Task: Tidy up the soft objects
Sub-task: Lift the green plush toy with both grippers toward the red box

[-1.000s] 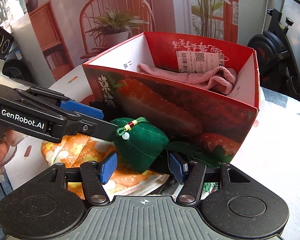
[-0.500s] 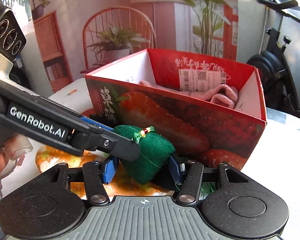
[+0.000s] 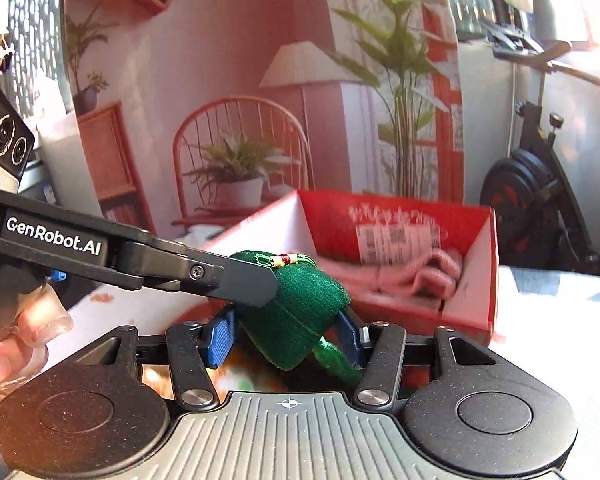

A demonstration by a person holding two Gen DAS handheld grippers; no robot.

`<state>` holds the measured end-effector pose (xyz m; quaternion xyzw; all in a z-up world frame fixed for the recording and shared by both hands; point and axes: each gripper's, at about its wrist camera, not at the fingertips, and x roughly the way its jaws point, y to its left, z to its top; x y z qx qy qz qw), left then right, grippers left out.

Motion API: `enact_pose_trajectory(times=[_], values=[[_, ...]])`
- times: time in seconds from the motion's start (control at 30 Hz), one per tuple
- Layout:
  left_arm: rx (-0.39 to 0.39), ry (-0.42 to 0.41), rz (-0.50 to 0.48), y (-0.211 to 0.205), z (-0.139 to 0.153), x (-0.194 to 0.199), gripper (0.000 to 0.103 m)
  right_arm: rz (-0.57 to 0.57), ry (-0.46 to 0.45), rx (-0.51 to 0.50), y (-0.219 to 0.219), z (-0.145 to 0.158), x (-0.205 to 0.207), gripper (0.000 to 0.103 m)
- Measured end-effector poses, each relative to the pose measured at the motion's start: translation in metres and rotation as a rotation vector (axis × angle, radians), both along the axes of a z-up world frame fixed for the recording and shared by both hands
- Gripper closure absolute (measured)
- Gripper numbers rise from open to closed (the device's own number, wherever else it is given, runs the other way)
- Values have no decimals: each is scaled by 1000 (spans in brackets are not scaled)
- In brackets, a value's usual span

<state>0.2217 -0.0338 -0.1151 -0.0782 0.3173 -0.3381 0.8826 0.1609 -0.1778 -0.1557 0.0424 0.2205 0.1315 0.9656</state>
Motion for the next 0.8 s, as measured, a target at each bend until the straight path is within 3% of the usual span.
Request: enact_pose_trajectory(times=[0.2,0.43,0.6,0.8], values=[[-66,-80,37,13,41,19,58,43,-71,2,0,47,33,54],[-73,-166,90,25,75,47,58,88,-134,-37,15,93,82,53],[-92,-145,126,35,75,71,58,95,-135,-63,28,98,117,53],[-84,-99,151,43,55,97,58,91,-87,-71,36,77,151,54]])
